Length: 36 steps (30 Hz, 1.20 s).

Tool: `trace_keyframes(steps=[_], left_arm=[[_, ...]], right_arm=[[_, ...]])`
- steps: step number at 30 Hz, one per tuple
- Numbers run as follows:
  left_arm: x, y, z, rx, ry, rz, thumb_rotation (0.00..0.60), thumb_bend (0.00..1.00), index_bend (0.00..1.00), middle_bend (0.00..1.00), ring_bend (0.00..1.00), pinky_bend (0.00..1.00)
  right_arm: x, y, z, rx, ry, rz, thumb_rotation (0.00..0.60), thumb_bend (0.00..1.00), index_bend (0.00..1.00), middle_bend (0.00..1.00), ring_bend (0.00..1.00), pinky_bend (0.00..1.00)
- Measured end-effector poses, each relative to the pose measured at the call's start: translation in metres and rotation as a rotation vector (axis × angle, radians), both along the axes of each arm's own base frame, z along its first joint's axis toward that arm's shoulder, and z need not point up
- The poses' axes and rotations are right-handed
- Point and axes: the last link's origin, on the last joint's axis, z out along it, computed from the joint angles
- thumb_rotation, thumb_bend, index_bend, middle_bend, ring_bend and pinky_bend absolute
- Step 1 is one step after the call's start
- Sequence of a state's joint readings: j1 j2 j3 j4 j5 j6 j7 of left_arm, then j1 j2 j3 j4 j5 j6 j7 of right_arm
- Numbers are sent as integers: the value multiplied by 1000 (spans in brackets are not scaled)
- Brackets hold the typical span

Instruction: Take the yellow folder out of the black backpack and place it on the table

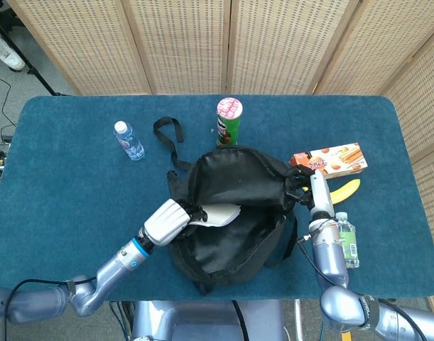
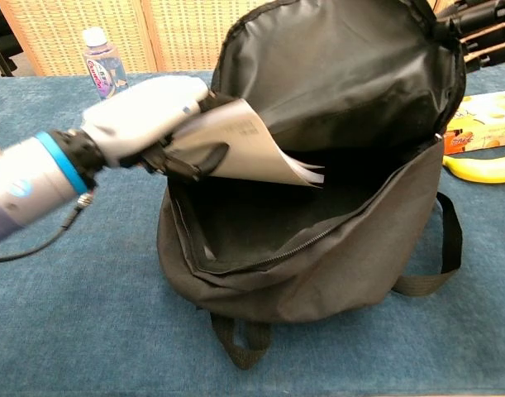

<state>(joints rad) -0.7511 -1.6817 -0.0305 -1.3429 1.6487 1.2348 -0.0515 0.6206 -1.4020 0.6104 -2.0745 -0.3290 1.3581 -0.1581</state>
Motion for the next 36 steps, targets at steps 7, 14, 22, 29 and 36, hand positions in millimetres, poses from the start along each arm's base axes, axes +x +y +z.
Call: trace_keyframes(steps=[7,14,22,29,36], left_arm=[[-11,-4,47,-90,-97,78,600,671,842,579,548,604],[-27,9,120,-86,-172,173,600,671,845,579,548,604],[-50,34,167,103,-158,197,600,671,846,579,548,604],[-86,56,182,333,30,170,600,671,846,579,548,604],[-132,69,169,535,323,139,600,656,846,575,546,601]], right_arm=[[-16,-3,-4,3,25,-36,600,749,682,639,496,418],[-25,-4,-9,5,32,-51,600,749,682,639,496,418],[-23,-2,-13,12,34,-37,600,749,683,639,496,418],[-23,0,-15,19,26,-37,600,749,683,639,496,418],[-28,1,-16,26,37,-41,600,749,683,639,496,418]])
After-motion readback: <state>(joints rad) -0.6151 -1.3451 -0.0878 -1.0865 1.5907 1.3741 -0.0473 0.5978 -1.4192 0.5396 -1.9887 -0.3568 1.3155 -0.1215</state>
